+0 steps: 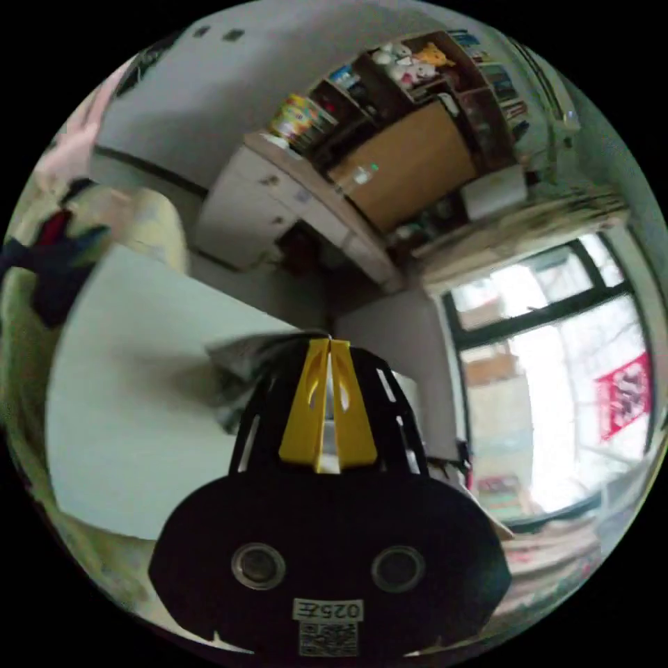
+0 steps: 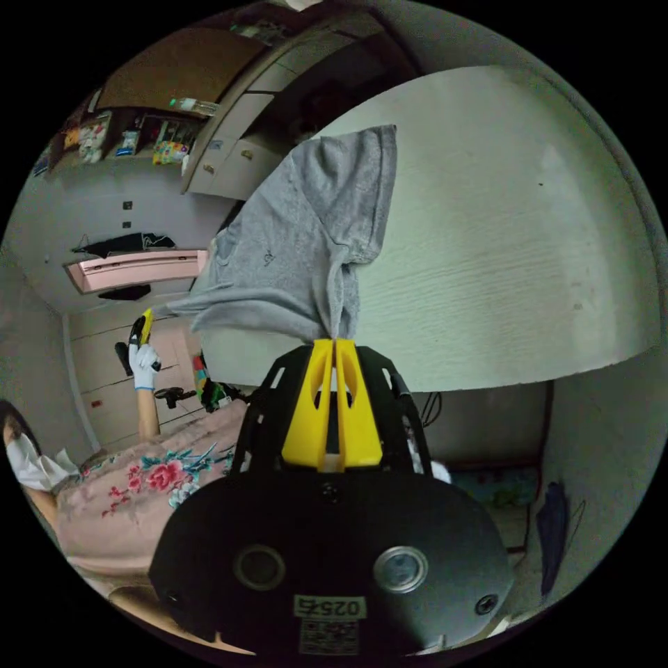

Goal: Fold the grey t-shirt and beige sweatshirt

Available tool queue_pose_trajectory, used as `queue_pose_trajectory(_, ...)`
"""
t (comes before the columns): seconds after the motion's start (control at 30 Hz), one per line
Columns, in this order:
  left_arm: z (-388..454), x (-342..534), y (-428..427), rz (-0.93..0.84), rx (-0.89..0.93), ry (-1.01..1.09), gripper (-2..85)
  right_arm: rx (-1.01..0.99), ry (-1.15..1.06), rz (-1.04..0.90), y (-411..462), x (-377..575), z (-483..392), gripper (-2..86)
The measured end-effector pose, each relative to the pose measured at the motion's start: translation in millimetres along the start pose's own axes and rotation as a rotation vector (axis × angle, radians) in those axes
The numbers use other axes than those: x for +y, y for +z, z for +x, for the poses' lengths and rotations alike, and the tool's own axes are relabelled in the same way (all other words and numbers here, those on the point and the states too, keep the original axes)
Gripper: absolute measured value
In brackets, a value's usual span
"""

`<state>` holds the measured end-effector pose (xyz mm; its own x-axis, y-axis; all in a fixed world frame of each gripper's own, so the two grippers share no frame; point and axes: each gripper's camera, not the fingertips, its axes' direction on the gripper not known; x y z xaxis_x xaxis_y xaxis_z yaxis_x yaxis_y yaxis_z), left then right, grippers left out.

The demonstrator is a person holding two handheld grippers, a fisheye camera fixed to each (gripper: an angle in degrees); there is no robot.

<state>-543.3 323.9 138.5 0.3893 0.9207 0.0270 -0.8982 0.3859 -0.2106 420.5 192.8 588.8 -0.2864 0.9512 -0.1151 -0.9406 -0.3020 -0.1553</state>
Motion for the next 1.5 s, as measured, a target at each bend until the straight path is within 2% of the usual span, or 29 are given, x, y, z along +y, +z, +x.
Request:
queue_pose_trajectory(0.03, 20, 12, 20, -0.091, -0.179, 0.153, -0.9, -0.017, -0.021, 0.013, 0, 1, -4, -0.9)
queue_pose_trajectory(0.1, 22, 34, 24, -0.049, -0.401, 0.175, -0.9, 0.010, -0.019, 0.006, 2, 2, -5, -0.9)
queue_pose_trajectory(0.13, 1, 40, 16, -0.016, -0.260, 0.088, -0.9, 0.023, -0.020, 0.017, 1, 4, -5, -0.9)
queue_pose_trajectory(0.2, -20, 43, 4, 0.053, -0.096, 0.013, -0.9, 0.004, -0.011, 0.033, 0, 8, 0, -0.9)
queue_pose_trajectory(0.33, -1, -8, -3, 0.110, 0.032, 0.080, -0.7, -0.105, 0.033, 0.081, -10, 7, 24, -0.9)
queue_pose_trajectory(0.4, 17, -51, 16, 0.058, 0.098, 0.141, -0.6, -0.145, 0.051, 0.092, -13, 1, 36, -0.9)
queue_pose_trajectory(0.5, 39, -117, 99, -0.147, 0.188, 0.235, 0.6, -0.167, 0.084, 0.094, -12, -11, 53, -0.9)
queue_pose_trajectory(0.6, 36, -143, 205, -0.419, -0.008, 0.270, 6.6, -0.159, 0.107, 0.068, 0, -21, 69, -0.9)
queue_pose_trajectory(0.63, 22, -144, 227, -0.449, -0.079, 0.245, 6.3, -0.162, 0.106, 0.056, 5, -22, 73, -0.9)
queue_pose_trajectory(0.8, -59, -128, 234, -0.388, -0.058, 0.164, 5.3, -0.175, 0.082, 0.055, 17, -14, 89, -0.9)
queue_pose_trajectory(0.93, -100, -118, 257, -0.493, -0.169, 0.184, 5.3, -0.231, 0.114, 0.087, 27, 1, 122, -0.9)
queue_pose_trajectory(1.0, -108, -119, 270, -0.525, -0.216, 0.187, 5.4, -0.236, 0.134, 0.087, 33, 8, 139, -0.9)
queue_pose_trajectory(1.2, -114, -139, 302, -0.581, -0.194, 0.153, 5.3, -0.242, 0.173, 0.084, 50, 32, 192, -0.9)
queue_pose_trajectory(1.33, -115, -151, 331, -0.678, -0.287, 0.158, 2.5, -0.257, 0.180, 0.093, 61, 49, 228, -0.9)
queue_pose_trajectory(1.5, -96, -162, 309, -0.649, -0.258, 0.201, -0.6, -0.307, 0.141, 0.139, 63, 73, 266, -0.9)
